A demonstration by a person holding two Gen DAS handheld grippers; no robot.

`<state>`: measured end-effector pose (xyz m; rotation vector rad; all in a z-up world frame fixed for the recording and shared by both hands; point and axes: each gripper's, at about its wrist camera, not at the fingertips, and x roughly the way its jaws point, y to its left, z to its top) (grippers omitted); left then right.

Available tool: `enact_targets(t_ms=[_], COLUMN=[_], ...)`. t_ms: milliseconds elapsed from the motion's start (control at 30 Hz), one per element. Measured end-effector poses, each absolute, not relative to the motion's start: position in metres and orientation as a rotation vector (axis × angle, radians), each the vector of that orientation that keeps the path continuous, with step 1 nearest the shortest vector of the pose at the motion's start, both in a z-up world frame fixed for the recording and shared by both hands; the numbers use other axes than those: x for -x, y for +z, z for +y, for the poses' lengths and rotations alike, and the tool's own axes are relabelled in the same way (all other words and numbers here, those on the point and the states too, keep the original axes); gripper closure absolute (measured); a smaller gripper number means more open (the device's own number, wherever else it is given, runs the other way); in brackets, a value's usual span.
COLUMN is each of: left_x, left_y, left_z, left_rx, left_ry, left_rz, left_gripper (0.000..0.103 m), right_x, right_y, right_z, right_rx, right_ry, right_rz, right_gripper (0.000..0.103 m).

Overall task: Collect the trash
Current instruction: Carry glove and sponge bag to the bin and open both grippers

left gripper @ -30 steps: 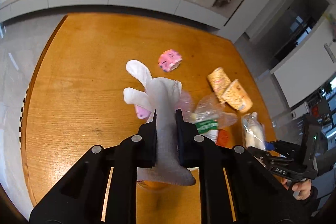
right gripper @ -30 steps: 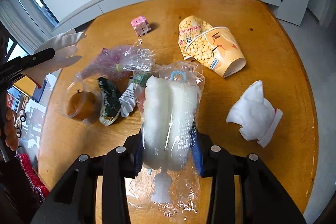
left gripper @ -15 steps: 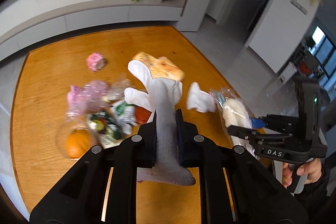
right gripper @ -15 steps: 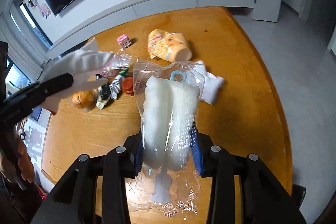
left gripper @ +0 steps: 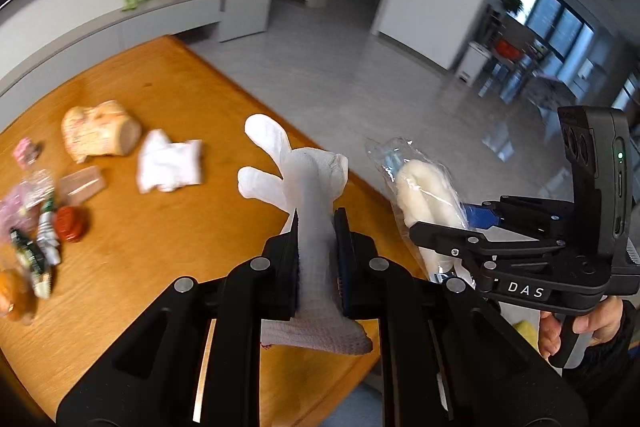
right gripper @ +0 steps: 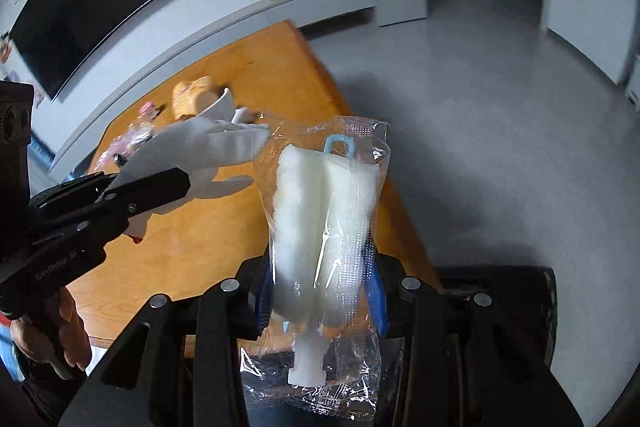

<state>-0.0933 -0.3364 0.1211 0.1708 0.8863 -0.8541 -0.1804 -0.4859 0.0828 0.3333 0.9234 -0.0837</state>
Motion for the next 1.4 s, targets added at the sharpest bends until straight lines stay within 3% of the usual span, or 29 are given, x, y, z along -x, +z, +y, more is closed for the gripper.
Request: enact_targets(t_ms=[333, 733, 767, 833, 867, 900, 967, 1400], left_x=[0.163, 0.224, 0.227, 0.226, 0.225, 0.223, 0.219, 0.212], left_y=[0.077, -0.008, -0.015, -0.029, -0.035, -0.04, -0.044, 0.009], left_z=[-0.462, -0.549, -0.552, -0.557, -0.558, -0.56, -0.559, -0.534], left_rx=[-0.33, -0.547, -0.56, -0.574, -0.581, -0.59, -0.578, -0.383], left_ry=[-1.074, -1.192, -1.193, -1.187, -1.176, -1.158, -1.14, -1.198], left_rz=[0.94, 1.039, 1.048, 1.07, 1.079, 1.088, 1.081, 0.991], left_gripper=[0.089, 0.089, 0.089, 0.089, 0.082, 0.051, 0.006, 0.006], right_x=[0.288, 0.362, 0.362, 0.361, 0.365, 0.363, 0.368, 0.378], right_y=[0.03, -0.057, -0.061, -0.073, -0.077, -0.078, -0.079, -0.044], right_z=[-0.563, -0.607, -0.608, -0.607, -0.608, -0.607, -0.607, -0.609], right_rx=[-0.48, -0.633, -0.626, -0.597, -0.588, -0.571, -0.566, -0.581], right_ry=[-0.305, -0.49, -0.493, -0.529, -0.55, -0.573, -0.598, -0.603], right_rz=[0.947, 1.047, 1.063, 1.1, 1.103, 1.109, 1.101, 0.936], right_gripper=[0.063, 0.061, 0.057, 0.031, 0.027, 0.026, 0.025, 0.023])
